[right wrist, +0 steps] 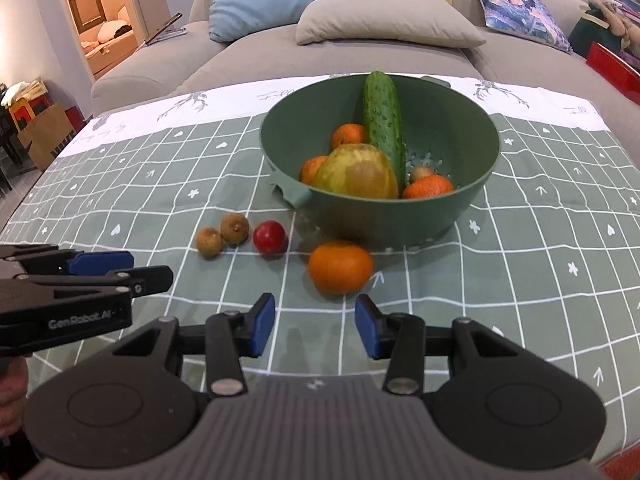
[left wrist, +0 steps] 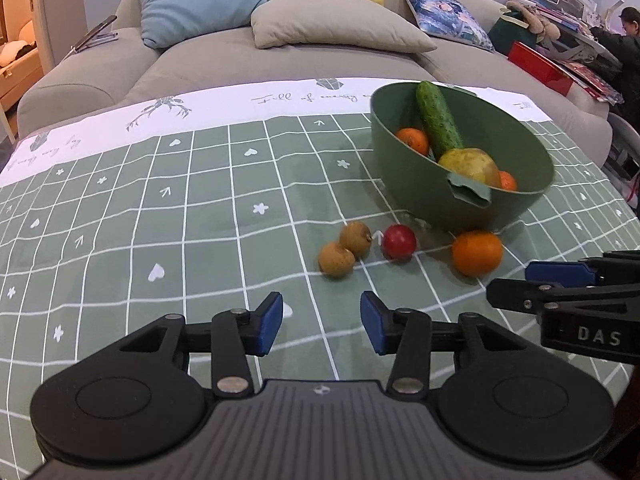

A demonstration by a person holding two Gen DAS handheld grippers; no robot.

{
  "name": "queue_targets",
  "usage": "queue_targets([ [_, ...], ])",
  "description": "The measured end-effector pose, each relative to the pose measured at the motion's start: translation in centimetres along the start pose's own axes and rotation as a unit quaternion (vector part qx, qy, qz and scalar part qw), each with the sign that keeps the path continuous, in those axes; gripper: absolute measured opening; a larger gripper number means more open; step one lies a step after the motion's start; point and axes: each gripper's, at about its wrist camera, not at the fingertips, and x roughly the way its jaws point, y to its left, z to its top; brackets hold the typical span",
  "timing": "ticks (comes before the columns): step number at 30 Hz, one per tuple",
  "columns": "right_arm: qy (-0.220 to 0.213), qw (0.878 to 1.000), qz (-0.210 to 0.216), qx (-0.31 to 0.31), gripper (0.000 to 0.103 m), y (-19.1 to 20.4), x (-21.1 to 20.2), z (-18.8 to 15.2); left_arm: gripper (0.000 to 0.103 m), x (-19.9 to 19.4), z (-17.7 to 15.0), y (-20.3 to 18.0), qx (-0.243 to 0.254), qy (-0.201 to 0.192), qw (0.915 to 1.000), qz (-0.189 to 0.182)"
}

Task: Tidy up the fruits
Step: 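Withdraw both tools from the colander toward the remaining fruits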

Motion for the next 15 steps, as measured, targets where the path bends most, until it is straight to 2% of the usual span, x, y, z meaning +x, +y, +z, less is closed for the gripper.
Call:
queue_targets([
  [6, 0.0, 1.0, -0.011, -0.002, 0.043, -0.3, 1.5, 0.6, 0.052, 1.8, 1.0, -0.1, 0.004, 0.001, 1.0, 0.0],
  [8, 0.0, 1.0, -0.014, -0.004, 0.051, -0.3, 1.9, 0.7, 0.051, 2.3, 1.2, -0.4, 0.01, 0.003, 0.9999, -0.002],
  [10, -0.003, 1.0, -0.016, -0.009, 0.052, -0.3, 2.2, 0.8, 0.051, 2.8, 1.3, -0.6, 0.013, 0.005, 0.9999, -0.004],
  [15, 0.0, 1.0, -0.017, -0.012, 0.052, -0.5, 3.1, 1.0, 0.048, 3.8, 1.4, -0.9, 0.016, 0.012, 0.9998, -0.003],
])
